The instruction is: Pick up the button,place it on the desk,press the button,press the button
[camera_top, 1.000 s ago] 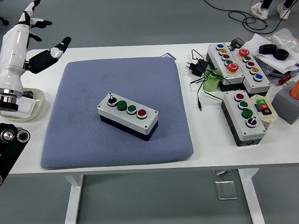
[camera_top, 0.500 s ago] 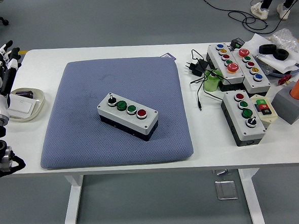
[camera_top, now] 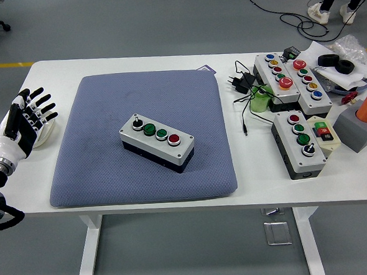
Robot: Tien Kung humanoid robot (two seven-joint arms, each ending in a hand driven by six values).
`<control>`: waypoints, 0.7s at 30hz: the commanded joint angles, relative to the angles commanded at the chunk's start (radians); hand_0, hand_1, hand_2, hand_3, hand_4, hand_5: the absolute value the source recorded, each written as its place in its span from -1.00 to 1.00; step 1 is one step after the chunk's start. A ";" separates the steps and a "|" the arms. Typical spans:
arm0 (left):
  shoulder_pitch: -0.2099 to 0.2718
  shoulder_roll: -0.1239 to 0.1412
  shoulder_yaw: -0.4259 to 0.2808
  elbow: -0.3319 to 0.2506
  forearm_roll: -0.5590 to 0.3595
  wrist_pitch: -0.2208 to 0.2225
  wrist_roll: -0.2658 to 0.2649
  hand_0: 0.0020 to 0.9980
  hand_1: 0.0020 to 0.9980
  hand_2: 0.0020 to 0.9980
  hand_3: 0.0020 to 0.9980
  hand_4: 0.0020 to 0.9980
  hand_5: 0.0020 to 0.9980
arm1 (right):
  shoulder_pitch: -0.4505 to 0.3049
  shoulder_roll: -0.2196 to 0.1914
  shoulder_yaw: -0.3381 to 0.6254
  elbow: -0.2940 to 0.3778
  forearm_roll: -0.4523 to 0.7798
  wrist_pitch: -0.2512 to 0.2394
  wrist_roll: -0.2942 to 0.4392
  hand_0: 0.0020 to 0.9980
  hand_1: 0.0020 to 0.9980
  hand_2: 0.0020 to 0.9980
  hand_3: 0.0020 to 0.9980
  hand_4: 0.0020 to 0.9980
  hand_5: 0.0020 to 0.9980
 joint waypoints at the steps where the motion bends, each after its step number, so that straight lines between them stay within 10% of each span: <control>1: -0.001 -0.001 0.001 0.001 0.007 -0.007 0.001 0.50 0.66 0.80 0.76 0.11 1.00 | -0.001 0.000 0.000 0.000 0.001 0.000 0.000 0.33 0.16 0.23 0.18 -0.41 -0.88; 21: -0.010 -0.009 0.037 0.037 0.015 -0.033 -0.003 0.54 0.70 0.79 0.64 0.13 1.00 | -0.001 -0.001 -0.009 0.000 0.007 0.002 0.004 0.33 0.16 0.23 0.18 -0.41 -0.88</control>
